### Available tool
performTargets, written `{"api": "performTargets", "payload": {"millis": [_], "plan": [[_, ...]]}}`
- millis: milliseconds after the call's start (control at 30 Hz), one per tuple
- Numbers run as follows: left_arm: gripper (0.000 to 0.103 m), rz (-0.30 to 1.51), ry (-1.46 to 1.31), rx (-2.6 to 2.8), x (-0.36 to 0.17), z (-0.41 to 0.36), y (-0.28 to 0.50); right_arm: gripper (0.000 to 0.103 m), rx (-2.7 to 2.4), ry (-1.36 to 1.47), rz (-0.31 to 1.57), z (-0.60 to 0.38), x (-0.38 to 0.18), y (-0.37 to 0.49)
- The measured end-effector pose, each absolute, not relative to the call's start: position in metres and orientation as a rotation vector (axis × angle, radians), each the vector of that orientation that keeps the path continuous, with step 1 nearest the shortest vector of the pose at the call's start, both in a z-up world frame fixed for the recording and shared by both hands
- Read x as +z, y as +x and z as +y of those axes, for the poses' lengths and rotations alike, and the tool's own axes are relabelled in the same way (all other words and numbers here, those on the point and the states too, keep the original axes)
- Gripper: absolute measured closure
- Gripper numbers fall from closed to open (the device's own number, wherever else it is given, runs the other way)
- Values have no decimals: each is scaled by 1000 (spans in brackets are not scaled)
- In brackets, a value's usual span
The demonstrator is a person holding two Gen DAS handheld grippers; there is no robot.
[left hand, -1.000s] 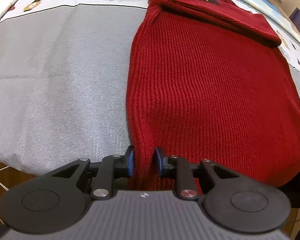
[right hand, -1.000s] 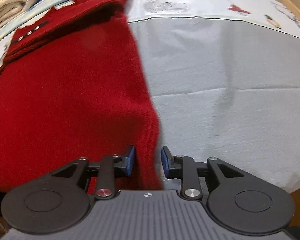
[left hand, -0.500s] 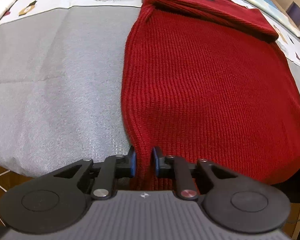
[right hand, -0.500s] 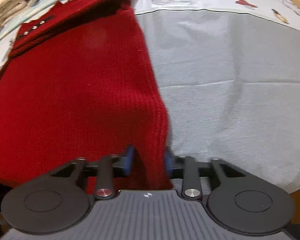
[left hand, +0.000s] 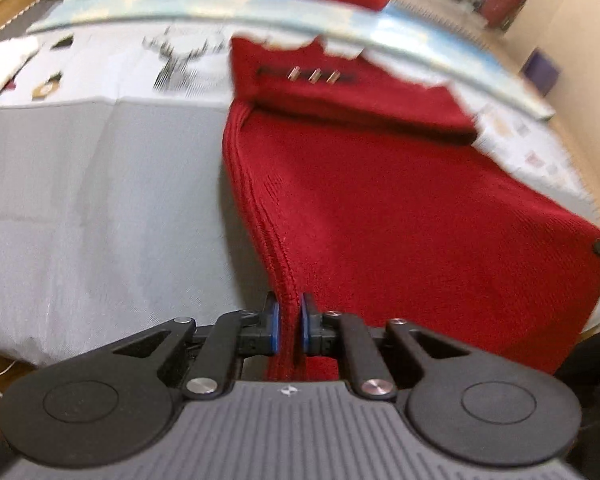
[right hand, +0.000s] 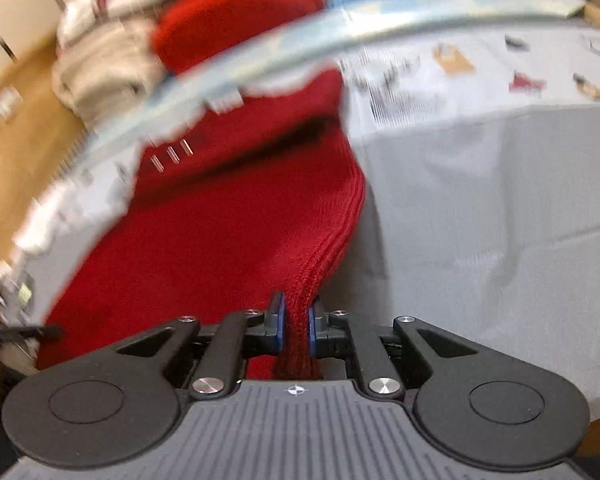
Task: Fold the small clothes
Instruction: 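Lift the hem with both tools and fold it toward the collar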
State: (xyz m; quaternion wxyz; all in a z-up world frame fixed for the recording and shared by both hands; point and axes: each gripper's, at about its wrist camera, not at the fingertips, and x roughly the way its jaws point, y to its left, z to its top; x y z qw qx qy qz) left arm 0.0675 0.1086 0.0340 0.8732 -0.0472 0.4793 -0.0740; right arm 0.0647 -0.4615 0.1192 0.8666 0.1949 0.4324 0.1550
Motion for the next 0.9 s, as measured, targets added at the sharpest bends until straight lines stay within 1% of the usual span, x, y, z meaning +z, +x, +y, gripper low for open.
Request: {"api": "performTargets", "payload": {"millis": [100, 233, 400, 567, 800, 900], "plan": [[93, 938, -120, -200, 63, 109, 48, 93, 358, 455, 811, -477, 151, 48], [93, 871, -169, -267, 94, 118, 13, 93, 378, 536, 741, -502, 178, 18], [93, 878, -226, -283, 98, 136, 5, 94, 351, 582, 744, -531, 176, 1], [93, 929, -230, -267, 86, 143, 56, 94, 303, 585, 792, -541, 166, 30], [93, 995, -188, -236, 64, 151, 170, 93, 251, 489, 871, -527, 147, 139], [93, 1045, -289, -219, 43, 166, 210, 94, 198, 474, 916, -524, 127, 186]]}}
